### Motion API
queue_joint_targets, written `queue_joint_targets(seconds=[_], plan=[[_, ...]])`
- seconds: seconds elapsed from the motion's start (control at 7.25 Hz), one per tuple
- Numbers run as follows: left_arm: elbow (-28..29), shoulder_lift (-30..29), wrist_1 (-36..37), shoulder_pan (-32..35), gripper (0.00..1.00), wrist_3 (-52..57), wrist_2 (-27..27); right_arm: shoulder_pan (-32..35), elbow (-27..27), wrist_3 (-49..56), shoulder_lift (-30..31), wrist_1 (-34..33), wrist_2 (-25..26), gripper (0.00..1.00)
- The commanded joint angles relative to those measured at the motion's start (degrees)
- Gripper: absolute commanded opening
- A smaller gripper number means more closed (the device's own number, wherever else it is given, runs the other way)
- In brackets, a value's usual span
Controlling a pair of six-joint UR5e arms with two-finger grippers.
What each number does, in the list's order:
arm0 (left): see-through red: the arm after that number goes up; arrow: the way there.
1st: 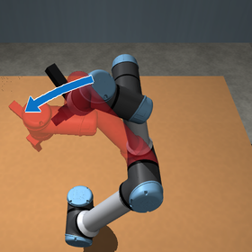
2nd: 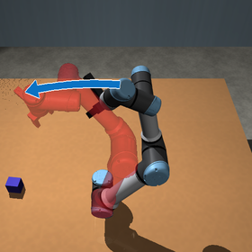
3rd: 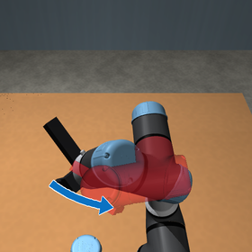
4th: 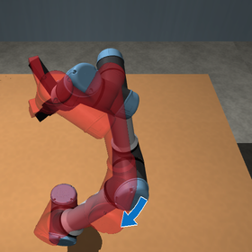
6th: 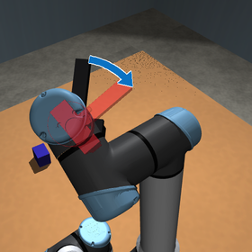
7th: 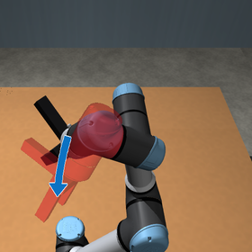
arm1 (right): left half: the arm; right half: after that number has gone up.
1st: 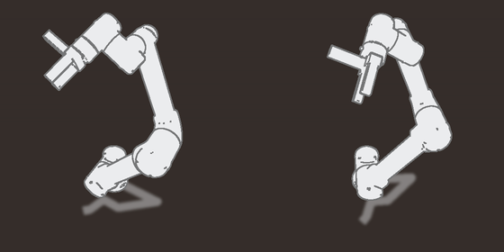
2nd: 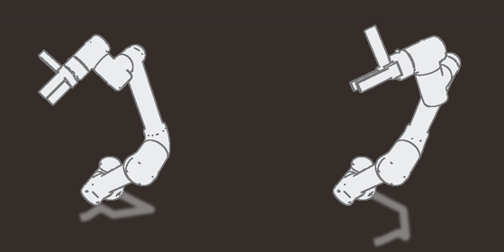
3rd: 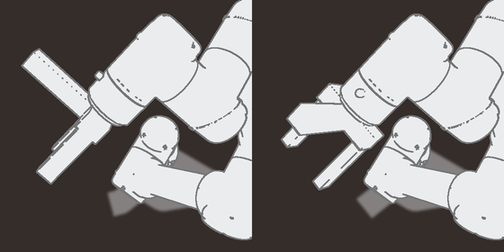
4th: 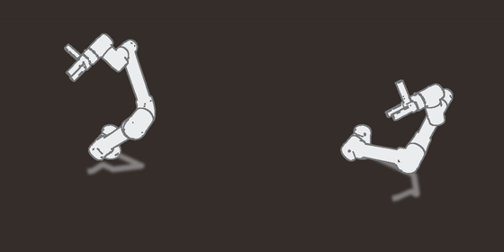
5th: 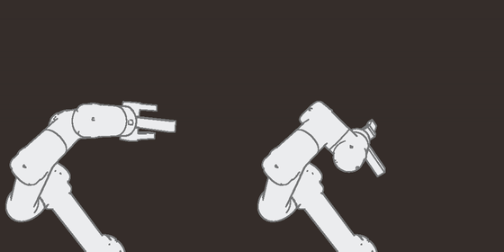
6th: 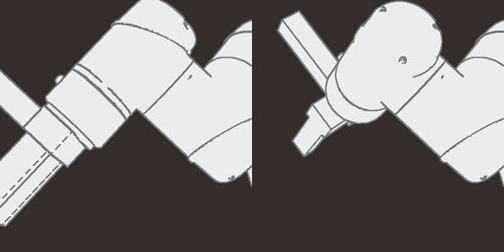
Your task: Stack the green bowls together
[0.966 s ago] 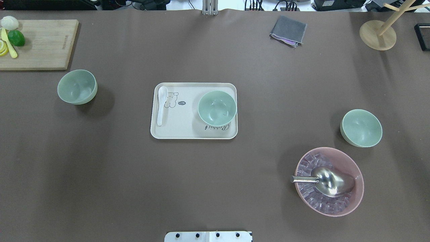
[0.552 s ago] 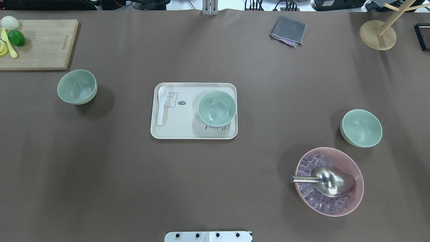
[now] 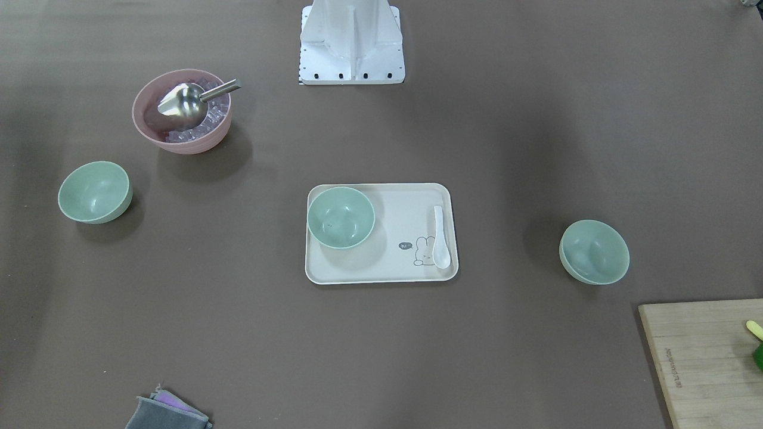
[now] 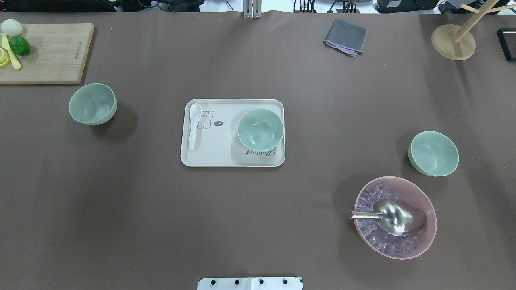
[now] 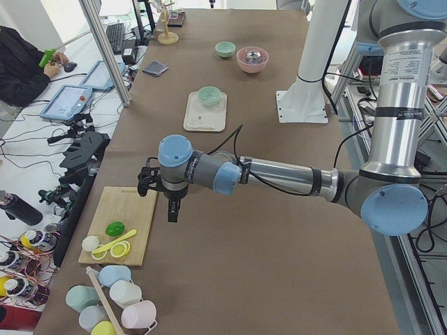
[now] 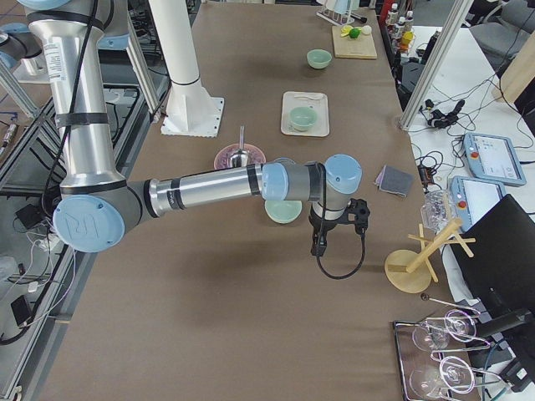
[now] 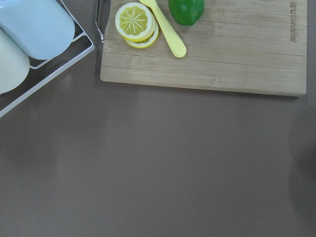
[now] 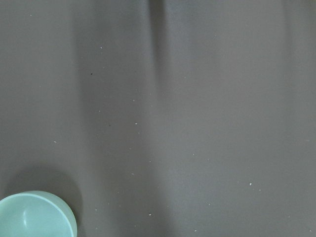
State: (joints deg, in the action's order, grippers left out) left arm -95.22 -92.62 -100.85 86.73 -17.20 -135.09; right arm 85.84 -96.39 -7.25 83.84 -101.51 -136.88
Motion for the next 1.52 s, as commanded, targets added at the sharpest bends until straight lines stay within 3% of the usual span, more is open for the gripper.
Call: queue_joint_targets(seconds=[0.0,0.41,0.55,0.97,1.38], plan=[[-0.31,-0.63,-1.27,-0.16,0.98,-6.29,-0.18,-0.23,-0.02,-1.27,0.01,0.00,-0.06,1.00],[-1.19,-9.30,0.46,-9.09,0.98,-17.50,0.87,-0.50,-0.37,-1.89,-0.34,0.00,-0.06,1.00],[-1.54,-11.50,1.43,-12.95,0.98,-19.34,3.92,-0.67,-0.37,-1.98,-0.35,0.09,-0.06,1.00],[0.38,-12.15,-3.97,-25.61,0.96,-31.65,9.02,-1.29,-0.20,-1.89,-0.35,0.00,-0.06,1.00],[6.88,-11.97,-11.73,-27.84,0.91,-31.14,10.55,-1.64,-0.20,-2.68,-0.35,0.09,-0.06,1.00]])
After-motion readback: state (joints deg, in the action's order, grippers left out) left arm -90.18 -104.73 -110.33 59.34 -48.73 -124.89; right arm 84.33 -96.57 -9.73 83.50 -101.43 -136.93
